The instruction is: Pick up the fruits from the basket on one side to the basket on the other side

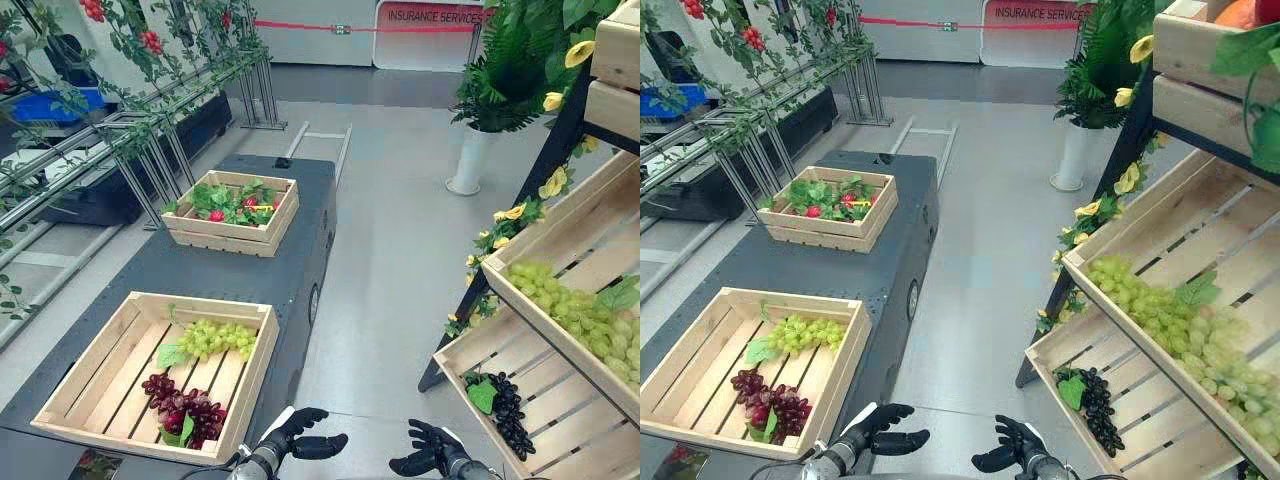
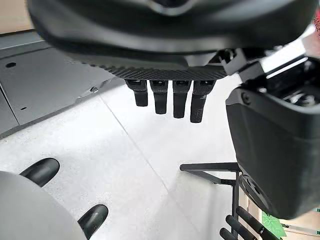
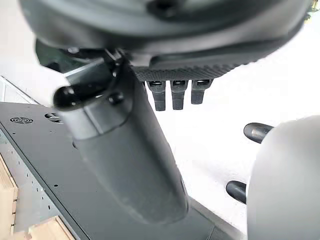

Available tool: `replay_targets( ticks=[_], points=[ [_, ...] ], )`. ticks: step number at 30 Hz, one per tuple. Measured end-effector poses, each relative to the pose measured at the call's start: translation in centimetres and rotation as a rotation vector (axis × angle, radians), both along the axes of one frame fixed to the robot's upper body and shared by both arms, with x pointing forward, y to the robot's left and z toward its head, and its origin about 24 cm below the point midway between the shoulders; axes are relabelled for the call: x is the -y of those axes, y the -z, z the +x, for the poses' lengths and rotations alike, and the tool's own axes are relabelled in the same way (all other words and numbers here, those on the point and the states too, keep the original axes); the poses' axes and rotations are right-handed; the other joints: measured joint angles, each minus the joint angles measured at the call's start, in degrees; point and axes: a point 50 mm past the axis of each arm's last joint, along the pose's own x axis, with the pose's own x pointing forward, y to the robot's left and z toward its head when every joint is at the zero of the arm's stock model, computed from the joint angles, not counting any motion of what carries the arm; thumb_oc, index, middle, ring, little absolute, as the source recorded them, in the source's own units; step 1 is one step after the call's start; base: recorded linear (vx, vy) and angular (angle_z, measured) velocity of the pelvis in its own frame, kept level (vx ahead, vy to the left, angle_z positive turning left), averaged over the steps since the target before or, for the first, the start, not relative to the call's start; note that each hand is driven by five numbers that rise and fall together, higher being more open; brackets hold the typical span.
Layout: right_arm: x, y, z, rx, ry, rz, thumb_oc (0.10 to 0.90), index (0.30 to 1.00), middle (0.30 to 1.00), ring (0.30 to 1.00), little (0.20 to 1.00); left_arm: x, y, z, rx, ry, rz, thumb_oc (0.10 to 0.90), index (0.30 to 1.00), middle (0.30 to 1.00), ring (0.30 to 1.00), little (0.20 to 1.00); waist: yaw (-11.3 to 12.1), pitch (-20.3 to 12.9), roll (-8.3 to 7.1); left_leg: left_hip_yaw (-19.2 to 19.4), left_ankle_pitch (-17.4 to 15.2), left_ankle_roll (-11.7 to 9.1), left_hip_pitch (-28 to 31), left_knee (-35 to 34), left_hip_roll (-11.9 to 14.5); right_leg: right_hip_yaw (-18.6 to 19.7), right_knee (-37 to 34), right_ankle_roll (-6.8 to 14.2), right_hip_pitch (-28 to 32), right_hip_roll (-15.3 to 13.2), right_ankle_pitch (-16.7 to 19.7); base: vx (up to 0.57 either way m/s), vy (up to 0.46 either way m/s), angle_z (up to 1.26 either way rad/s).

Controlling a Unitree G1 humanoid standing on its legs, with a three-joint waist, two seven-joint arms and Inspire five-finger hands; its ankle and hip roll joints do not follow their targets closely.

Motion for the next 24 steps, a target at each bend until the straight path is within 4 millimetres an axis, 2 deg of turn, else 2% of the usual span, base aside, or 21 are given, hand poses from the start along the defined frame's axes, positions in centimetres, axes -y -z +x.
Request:
replay_targets(
  ticks=[12, 15, 24],
  points=[
    [0.11, 0.01, -0.13, 0.0, 0.026, 0.011, 0.8, 0.9, 0.9, 0.9, 0.9, -0.4, 0.0, -0.14, 0.015, -0.053, 0.013, 0.8, 0.9, 0.9, 0.9, 0.9, 0.02, 0.04, -0.02, 0.03, -0.04, 0.05, -0.09, 0.0, -0.01, 0.03, -0.01, 0.0, -0.09, -0.02, 0.0, -0.01, 0.012, 0.04],
    [0.1, -0.02, -0.32, 0.005, 0.061, 0.068, 0.8, 0.9, 0.9, 0.9, 0.9, -0.55, 0.0, -0.16, 0.027, -0.068, 0.034, 0.8, 0.9, 0.9, 0.9, 0.9, -0.02, 0.18, 0.13, 0.05, -0.04, 0.05, -0.17, 0.0, -0.02, 0.04, -0.01, 0.0, -0.19, -0.03, 0.0, 0.0, 0.0, 0.0],
    [-0.22, -0.45, 0.37, 0.085, -0.006, 0.034, 0.8, 0.9, 0.9, 0.9, 0.9, -0.76, 0.11, -0.18, 0.02, -0.09, 0.058, 0.8, 0.9, 0.9, 0.9, 0.9, -0.02, 0.65, 0.74, 0.03, -0.07, 0.07, -0.2, 0.0, -0.02, -0.05, -0.02, 0.0, -0.21, -0.05, -0.01, 0.0, 0.0, 0.0]
  ],
)
